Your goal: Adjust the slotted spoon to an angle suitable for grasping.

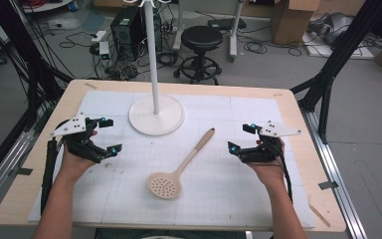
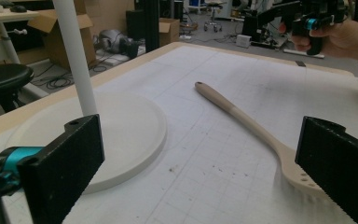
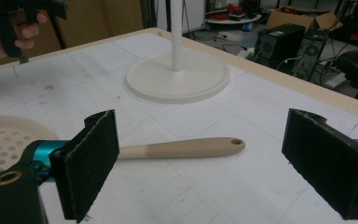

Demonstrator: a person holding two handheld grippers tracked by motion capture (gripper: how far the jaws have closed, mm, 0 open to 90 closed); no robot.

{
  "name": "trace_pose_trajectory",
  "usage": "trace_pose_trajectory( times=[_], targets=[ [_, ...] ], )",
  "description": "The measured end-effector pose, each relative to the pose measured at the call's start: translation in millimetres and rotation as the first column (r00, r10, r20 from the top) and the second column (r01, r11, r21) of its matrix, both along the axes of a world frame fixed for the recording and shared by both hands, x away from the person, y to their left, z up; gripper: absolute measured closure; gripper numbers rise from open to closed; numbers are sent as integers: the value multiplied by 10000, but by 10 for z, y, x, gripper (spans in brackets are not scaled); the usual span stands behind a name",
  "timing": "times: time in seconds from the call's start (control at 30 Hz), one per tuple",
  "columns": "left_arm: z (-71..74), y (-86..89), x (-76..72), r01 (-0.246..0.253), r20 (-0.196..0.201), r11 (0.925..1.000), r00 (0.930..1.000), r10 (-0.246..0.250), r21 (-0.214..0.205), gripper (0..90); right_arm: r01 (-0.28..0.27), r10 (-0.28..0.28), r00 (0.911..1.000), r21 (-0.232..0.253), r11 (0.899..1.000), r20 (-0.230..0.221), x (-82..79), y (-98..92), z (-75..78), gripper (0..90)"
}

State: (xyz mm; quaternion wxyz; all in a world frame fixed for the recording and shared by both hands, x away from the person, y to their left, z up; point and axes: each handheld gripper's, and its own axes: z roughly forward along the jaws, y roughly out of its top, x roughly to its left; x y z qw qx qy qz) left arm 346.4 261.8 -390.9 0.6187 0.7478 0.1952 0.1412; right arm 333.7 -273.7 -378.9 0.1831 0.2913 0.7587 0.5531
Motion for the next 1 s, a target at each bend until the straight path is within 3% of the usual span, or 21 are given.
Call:
trace_pose_trajectory(
  times=[0.47,0.6,0.7,0.83,1.0],
  targets=[
    [18,30,-12,-24,40,10000,10000,24,71,17,102,-103,9999,-203,9997,-50,-16,14,-8,93],
    [28,54,-20,-83,40,10000,10000,83,10,16,-11,3,9998,-364,9993,-204,3,45,-29,151],
    [29,65,-17,-109,38,9999,9999,109,52,16,-54,34,9995,-618,9981,-316,12,81,-47,226],
    [29,67,-16,-112,54,9999,9999,112,93,16,-466,379,9951,-958,9943,-909,81,223,-118,440],
    [36,97,-16,-147,47,9999,9999,147,-32,16,-837,611,9899,-1787,9803,-1280,223,490,-160,581]
  ],
)
